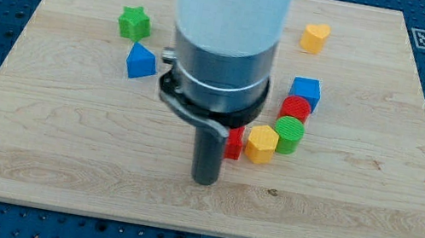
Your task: Move the blue triangle towards red star
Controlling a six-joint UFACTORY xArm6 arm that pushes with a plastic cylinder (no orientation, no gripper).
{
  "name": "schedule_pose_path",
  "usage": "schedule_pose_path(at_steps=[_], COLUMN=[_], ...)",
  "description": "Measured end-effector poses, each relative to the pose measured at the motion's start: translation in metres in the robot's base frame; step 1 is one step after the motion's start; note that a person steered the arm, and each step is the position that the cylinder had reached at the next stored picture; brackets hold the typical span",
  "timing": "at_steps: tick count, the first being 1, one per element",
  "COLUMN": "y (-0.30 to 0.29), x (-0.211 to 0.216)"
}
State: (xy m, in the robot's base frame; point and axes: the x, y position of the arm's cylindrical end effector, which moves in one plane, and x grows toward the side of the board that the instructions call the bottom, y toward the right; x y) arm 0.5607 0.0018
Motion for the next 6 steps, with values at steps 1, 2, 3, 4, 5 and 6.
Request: schedule_pose_path(at_steps=[1,2,3,4,5,6], y=[0.002,0.002,0.000,-0.040,-0.068,-0.093], x=[-0.012,-0.016,-0.014,-0.018,-0.033,-0.048])
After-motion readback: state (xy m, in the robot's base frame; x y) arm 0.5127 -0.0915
